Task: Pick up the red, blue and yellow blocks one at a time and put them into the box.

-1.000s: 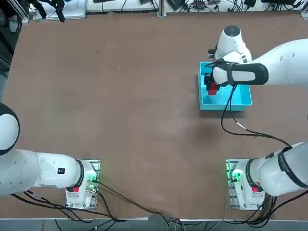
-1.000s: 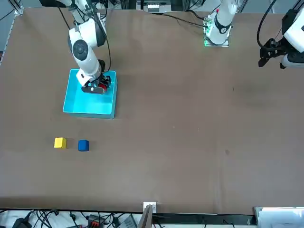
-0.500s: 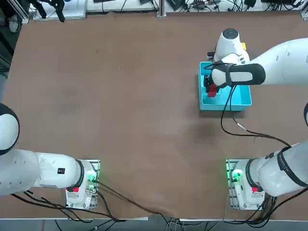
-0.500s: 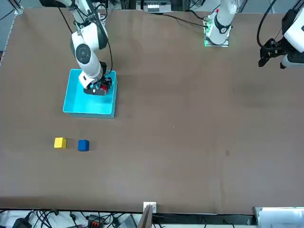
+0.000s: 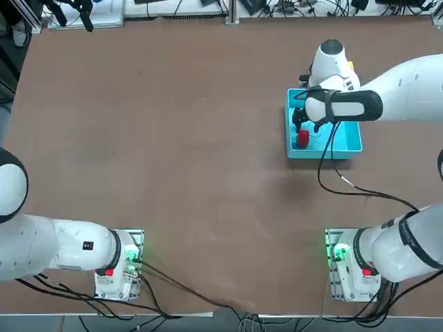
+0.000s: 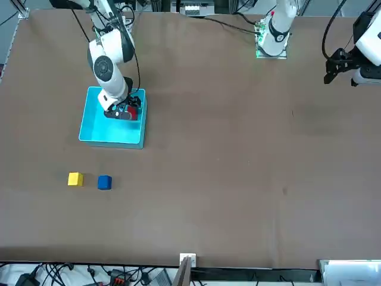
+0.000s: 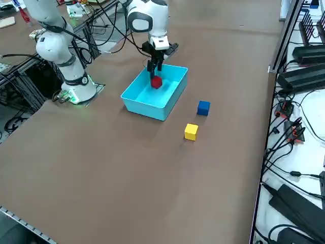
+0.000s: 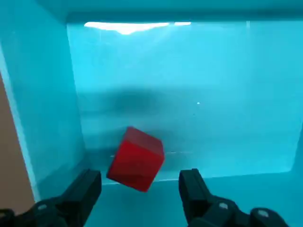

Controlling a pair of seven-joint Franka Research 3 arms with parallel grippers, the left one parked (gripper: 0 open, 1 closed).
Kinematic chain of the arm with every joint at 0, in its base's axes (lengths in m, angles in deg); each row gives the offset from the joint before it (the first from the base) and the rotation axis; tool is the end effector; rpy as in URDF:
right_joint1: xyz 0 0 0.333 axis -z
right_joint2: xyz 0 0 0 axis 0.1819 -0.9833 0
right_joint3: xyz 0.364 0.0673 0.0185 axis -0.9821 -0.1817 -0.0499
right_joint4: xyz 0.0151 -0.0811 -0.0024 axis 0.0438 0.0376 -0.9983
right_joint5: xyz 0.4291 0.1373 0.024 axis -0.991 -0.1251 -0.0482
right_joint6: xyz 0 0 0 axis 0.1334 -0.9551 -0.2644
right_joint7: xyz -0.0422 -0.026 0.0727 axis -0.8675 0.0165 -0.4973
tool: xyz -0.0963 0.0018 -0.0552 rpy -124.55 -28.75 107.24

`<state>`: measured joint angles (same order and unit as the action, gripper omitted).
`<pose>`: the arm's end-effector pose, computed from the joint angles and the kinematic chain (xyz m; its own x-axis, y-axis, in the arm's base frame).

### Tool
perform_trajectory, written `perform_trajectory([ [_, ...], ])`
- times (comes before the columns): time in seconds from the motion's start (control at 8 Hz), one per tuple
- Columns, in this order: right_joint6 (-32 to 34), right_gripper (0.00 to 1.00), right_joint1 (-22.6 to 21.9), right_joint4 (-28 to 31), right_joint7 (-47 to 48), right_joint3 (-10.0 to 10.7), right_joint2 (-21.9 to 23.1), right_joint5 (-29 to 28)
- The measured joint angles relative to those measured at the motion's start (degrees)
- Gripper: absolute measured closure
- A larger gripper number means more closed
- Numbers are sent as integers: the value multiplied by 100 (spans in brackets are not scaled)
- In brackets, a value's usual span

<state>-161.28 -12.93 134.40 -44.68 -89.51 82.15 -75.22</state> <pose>0.4706 0.2148 0.2682 0.9875 -0.0733 -0.1393 -0.0609 -0.9939 0.0915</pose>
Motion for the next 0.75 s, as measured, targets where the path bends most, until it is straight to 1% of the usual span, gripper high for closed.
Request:
perform_trajectory([
  [0.25, 370, 0, 17, -218, -31, 56, 145, 0],
  [0.38, 750, 0, 107, -492, -148, 90, 211, 2],
  [0.5, 1142, 0, 326, -869, -454, 125, 235, 3],
  [0.62, 1372, 0, 624, -1247, -840, 152, 200, 3],
  [0.75, 1441, 0, 924, -1597, -1214, 173, 66, 3],
])
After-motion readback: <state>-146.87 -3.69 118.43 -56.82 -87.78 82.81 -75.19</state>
